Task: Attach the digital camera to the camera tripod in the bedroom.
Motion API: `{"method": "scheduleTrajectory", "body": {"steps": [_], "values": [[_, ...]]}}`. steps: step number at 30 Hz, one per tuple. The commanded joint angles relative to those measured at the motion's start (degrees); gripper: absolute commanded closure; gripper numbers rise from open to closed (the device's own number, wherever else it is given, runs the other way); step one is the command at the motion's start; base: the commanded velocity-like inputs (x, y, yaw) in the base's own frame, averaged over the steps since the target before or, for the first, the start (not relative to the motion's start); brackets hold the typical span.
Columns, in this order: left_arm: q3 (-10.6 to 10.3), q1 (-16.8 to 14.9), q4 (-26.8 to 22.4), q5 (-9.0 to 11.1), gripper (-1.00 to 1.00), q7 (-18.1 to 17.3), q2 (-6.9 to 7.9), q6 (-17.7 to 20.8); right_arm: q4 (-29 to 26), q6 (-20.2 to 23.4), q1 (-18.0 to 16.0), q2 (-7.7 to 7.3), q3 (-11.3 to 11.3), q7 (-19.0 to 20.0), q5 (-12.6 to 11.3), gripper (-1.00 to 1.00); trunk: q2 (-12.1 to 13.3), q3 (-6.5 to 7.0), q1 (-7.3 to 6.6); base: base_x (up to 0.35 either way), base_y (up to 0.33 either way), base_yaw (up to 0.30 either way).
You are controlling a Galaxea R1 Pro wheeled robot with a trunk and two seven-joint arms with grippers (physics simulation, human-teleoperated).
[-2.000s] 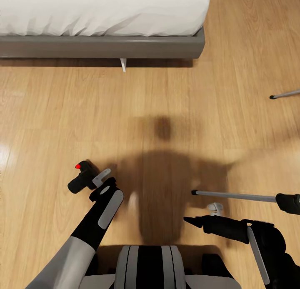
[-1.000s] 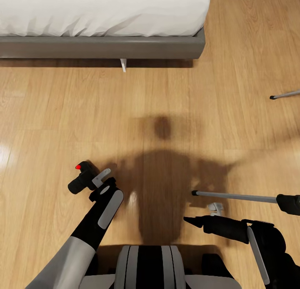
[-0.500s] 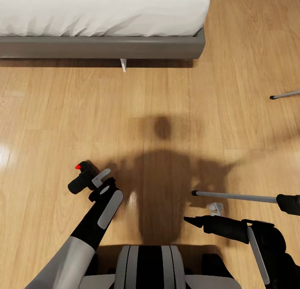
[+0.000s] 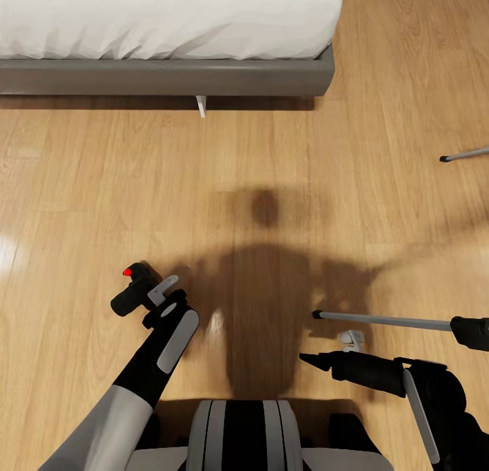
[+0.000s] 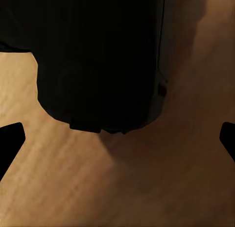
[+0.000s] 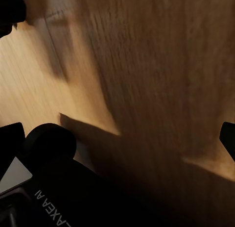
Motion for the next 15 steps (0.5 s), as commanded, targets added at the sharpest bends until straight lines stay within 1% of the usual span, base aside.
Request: {"method": "scheduleTrajectory", "body": {"steps": [1, 15], "values": [[-0.1, 0.0, -0.1, 0.0, -1.0, 0.4, 0.02, 0.6, 0.0, 0.4, 0.0, 0.0, -0.1, 0.2, 0.0, -1.0, 0.0, -0.03, -0.01, 0.0, 0.0, 0.0], [-0.1, 0.0, -0.1, 0.0, -1.0, 0.3, 0.04, 0.6, 0.0, 0.4, 0.0, 0.0, -0.1, 0.2, 0.0, -1.0, 0.0, -0.03, -0.01, 0.0, 0.0, 0.0]]}}
